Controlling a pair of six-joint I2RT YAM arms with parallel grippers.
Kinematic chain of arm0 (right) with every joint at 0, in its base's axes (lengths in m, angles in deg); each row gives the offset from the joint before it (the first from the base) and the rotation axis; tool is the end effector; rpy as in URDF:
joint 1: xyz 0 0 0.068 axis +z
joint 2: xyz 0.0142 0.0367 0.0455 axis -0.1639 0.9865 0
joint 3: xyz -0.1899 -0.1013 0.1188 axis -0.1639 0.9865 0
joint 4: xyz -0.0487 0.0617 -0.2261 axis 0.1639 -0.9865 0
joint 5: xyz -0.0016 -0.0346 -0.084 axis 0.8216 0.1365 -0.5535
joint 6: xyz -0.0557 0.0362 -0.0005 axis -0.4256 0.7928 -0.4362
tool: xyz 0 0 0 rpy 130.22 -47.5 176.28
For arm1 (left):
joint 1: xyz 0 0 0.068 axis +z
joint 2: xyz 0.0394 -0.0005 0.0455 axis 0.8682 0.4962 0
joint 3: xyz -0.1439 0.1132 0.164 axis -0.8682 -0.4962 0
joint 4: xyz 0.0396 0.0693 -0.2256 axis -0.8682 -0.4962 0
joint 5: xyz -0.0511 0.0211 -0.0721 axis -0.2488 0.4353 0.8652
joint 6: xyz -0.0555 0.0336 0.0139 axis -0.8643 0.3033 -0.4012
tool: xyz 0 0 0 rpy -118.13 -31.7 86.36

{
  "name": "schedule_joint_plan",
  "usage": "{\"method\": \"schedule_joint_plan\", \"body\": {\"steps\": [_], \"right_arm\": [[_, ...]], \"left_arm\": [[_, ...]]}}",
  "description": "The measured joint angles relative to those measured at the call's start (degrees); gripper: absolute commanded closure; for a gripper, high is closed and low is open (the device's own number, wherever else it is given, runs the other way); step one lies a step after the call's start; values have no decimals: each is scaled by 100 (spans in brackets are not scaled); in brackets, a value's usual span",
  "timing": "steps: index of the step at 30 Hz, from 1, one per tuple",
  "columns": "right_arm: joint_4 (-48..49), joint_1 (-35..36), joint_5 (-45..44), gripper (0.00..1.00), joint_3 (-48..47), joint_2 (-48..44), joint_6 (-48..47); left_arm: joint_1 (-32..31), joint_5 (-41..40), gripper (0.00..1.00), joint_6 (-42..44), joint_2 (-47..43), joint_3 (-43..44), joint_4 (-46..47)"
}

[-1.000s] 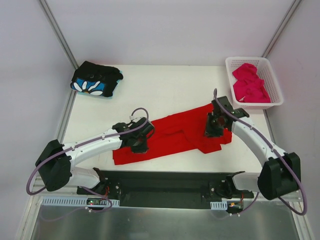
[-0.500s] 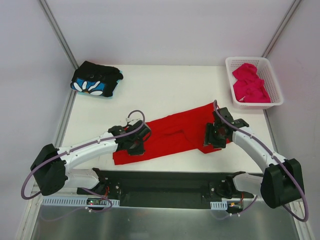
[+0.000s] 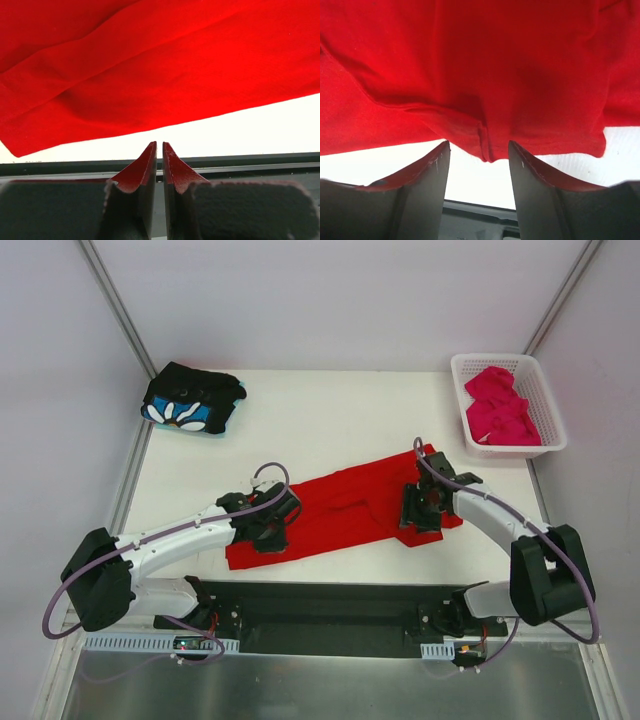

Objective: Fold and stack the t-shirts

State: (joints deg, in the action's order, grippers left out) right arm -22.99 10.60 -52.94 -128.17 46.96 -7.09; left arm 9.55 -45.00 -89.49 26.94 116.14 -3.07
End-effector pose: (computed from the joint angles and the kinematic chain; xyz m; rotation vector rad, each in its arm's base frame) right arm 0.2217 0.0863 0.1567 -0.2685 2.7244 0.2811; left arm 0.1475 -0.1683 0.1799 -0.1157 2.7232 -0.3828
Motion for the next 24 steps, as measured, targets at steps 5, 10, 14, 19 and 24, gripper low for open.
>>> {"method": "schedule_joint_plan", "body": {"steps": [5,10,14,19,24], "right_arm": [[164,0,109,51,-9,267,-48],[269,0,234,53,-136,573,-105],[299,0,330,53,-282,706,-107],[269,52,428,54,-529,743,-107],[256,240,490,55,-828,774,-92]], "left_arm": [[0,0,91,-2,17,0,-44],[0,0,91,-4,59,0,-46],[0,0,91,-9,105,0,-61],[0,2,91,-39,127,4,-70],[0,2,91,-57,184,4,-72]]}}
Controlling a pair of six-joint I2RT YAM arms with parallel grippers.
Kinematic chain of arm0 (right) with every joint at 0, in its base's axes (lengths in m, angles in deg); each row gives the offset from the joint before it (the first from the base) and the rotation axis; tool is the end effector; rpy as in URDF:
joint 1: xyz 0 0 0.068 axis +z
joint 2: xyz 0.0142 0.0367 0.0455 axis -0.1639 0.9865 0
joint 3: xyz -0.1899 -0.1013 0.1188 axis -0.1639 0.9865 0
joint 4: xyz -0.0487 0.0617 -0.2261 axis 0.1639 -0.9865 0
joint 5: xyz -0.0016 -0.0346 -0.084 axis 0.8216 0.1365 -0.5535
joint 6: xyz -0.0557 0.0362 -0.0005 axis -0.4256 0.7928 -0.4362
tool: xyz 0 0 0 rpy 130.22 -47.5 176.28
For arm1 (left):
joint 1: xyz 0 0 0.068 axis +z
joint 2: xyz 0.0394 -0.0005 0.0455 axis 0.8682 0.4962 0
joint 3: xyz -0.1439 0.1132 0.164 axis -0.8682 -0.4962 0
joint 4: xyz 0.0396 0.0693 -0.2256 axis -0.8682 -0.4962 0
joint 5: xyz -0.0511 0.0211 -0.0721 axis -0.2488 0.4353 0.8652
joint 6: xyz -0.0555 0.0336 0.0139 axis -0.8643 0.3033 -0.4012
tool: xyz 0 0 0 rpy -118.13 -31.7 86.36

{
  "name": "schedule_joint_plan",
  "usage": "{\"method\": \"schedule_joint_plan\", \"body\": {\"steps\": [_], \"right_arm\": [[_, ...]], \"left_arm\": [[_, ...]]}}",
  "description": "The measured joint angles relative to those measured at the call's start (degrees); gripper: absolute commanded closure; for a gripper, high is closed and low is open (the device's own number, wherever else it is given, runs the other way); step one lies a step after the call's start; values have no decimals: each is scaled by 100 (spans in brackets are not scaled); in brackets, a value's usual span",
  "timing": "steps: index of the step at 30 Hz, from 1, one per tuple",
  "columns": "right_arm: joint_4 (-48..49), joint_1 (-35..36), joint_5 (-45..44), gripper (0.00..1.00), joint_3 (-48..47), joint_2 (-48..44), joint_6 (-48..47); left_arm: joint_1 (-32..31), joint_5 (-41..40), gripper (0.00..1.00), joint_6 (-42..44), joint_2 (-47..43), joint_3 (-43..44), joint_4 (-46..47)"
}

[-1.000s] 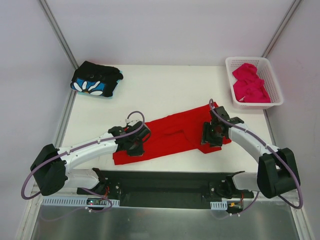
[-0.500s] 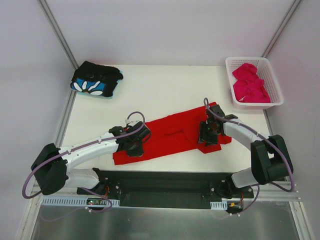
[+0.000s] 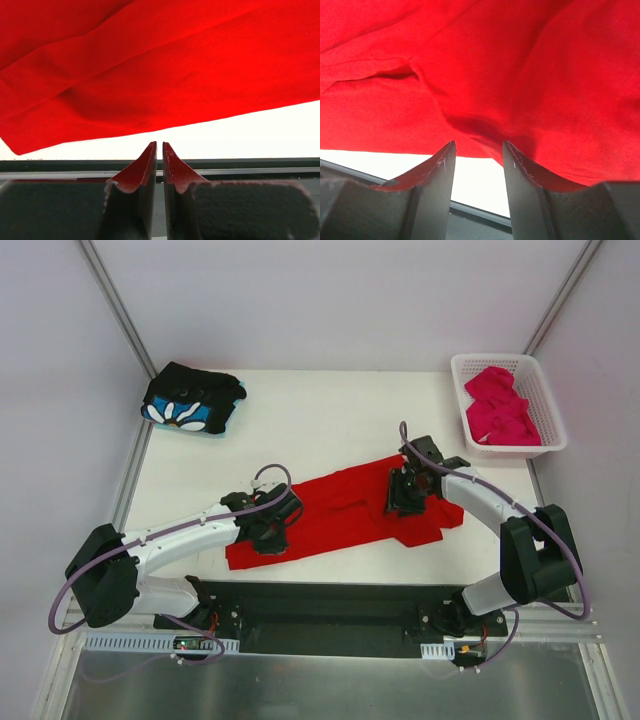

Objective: Fold and stack the t-shirts

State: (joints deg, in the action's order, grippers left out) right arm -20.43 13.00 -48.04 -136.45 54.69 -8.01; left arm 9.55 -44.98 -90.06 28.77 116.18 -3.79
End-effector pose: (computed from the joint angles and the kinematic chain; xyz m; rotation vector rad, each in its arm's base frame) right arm 0.2513 0.1141 0.1673 -0.3738 2.6690 0.4159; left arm 0.1480 -0.1689 0.1729 -0.1262 2.7562 -0.3403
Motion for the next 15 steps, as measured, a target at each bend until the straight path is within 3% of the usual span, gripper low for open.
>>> {"method": "schedule_joint_plan", "body": {"steps": [15], "right_arm": [[-173,745,59,55,214,-35,221]], "left_arm": [[0,-4,91,-68,-55,-2,-7]]}}
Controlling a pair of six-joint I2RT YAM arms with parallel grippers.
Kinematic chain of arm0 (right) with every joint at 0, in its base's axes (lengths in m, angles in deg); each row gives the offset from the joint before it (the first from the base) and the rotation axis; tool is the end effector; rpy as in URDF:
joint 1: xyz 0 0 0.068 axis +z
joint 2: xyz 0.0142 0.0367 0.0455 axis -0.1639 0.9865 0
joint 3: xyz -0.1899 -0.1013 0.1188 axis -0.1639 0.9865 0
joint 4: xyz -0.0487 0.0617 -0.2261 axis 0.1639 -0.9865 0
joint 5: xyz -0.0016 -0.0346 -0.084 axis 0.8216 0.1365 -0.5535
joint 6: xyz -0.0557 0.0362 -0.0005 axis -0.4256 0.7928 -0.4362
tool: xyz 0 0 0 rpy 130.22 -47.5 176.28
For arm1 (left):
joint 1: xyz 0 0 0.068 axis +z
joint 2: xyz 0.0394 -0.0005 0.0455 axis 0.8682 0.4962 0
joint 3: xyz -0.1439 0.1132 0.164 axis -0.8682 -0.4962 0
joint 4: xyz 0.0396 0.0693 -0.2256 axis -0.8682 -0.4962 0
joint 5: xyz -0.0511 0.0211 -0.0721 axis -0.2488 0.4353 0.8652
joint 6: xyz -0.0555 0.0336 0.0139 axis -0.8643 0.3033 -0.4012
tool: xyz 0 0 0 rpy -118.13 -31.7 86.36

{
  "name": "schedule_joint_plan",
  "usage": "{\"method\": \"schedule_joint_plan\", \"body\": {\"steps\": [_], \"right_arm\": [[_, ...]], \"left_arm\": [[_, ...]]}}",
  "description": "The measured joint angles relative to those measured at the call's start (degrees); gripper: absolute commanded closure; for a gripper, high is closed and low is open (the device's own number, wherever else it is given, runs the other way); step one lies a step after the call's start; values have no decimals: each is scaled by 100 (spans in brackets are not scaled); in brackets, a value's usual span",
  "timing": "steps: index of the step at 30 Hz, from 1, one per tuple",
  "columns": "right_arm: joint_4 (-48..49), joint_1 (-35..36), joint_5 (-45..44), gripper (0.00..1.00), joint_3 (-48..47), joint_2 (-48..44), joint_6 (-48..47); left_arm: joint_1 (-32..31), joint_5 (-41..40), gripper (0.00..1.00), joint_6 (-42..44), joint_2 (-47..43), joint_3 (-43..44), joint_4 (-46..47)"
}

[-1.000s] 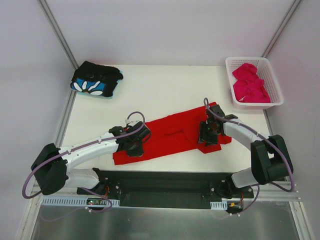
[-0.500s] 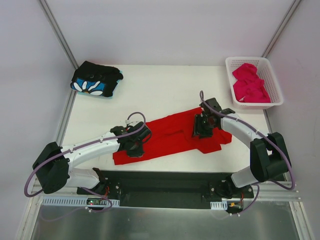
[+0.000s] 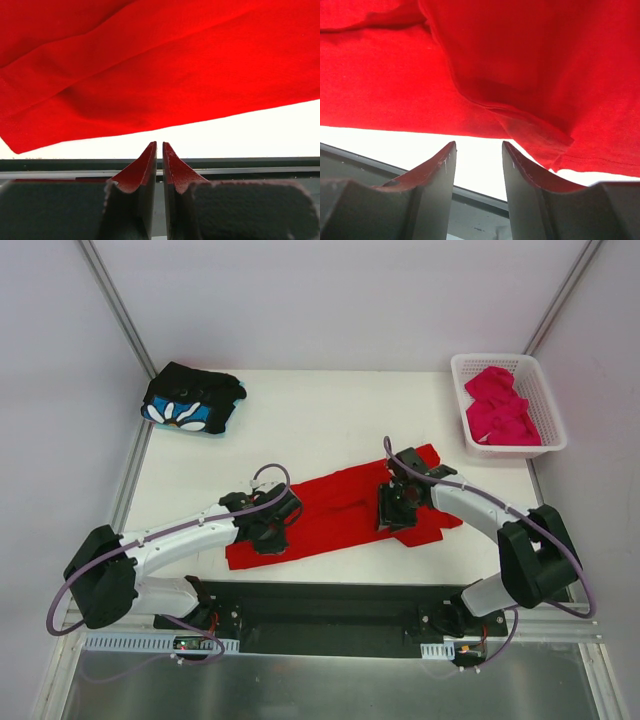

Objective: Fold and stack the t-shirts

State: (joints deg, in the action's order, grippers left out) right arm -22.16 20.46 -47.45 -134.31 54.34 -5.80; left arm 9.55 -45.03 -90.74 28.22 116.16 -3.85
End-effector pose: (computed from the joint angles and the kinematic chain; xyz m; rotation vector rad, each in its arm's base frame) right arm 0.2248 0.1409 0.1571 -0.5059 2.7309 0.4588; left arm 0.1475 -0.1683 0.1747 -0.1433 2.7499 -0.3513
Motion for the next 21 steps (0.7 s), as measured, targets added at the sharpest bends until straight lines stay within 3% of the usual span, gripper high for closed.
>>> {"method": "schedule_joint_plan", "body": {"steps": [8,21], "right_arm": [[-236,-50,-487,45,-291,-55,-197],[-146,-931,-702,43,50,-243,-721]], "left_arm": [[0,-2,91,0,-70,-2,0],[0,-7,91,0,-92,-72,-4]]}}
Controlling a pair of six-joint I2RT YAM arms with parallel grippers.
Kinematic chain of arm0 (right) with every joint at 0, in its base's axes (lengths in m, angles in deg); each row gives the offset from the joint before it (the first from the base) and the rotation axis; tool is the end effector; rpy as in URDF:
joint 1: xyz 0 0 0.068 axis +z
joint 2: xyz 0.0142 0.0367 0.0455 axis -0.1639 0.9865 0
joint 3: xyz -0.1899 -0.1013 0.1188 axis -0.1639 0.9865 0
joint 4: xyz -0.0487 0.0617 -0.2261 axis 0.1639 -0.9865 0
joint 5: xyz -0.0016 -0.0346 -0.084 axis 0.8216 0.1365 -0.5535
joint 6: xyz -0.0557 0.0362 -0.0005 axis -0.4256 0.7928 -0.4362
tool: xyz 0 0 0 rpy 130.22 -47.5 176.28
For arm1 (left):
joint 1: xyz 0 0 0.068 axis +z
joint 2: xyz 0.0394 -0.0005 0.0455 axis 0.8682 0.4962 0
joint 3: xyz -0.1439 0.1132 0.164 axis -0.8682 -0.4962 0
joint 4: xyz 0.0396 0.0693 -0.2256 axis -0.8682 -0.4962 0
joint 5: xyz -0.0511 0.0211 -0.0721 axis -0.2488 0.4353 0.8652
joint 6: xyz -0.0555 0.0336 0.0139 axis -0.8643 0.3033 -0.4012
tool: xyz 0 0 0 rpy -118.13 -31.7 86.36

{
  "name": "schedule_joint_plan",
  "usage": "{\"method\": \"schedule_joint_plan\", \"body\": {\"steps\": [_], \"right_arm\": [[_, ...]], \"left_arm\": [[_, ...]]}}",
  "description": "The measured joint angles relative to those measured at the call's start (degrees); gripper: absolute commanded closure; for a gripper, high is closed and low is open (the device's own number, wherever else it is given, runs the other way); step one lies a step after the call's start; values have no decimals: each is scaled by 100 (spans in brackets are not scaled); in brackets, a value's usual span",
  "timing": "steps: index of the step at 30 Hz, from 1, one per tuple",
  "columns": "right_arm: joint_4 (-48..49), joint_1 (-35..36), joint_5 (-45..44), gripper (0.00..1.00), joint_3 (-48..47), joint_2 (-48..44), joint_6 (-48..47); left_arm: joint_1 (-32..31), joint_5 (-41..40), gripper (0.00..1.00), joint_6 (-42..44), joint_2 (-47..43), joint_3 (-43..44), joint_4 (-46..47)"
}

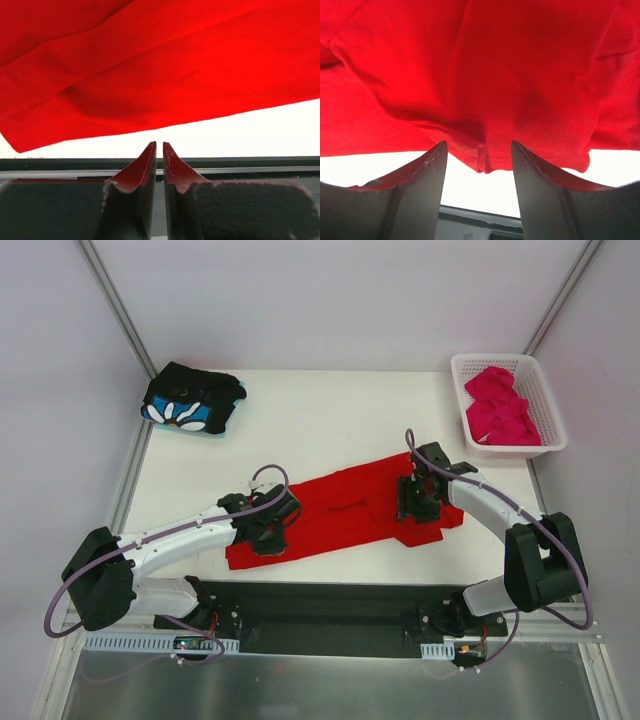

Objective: Fold and stack the t-shirts

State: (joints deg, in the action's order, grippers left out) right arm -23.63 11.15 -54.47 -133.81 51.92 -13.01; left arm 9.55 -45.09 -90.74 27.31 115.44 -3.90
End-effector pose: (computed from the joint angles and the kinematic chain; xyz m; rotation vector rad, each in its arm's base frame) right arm 0.2411 0.0945 0.1629 -0.4124 2.6961 0.2190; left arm 0.1456 -0.1658 0.1744 -0.1438 2.7474 -0.3529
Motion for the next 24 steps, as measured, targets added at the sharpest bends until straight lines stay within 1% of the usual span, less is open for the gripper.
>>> {"method": "schedule_joint_plan", "body": {"steps": [9,24], "right_arm": [[61,173,398,43,31,2,15],[66,702,1659,43,50,-149,369]], "left_arm": [[0,0,91,0,2,2,0],[0,0,91,-2,2,2,0]]}}
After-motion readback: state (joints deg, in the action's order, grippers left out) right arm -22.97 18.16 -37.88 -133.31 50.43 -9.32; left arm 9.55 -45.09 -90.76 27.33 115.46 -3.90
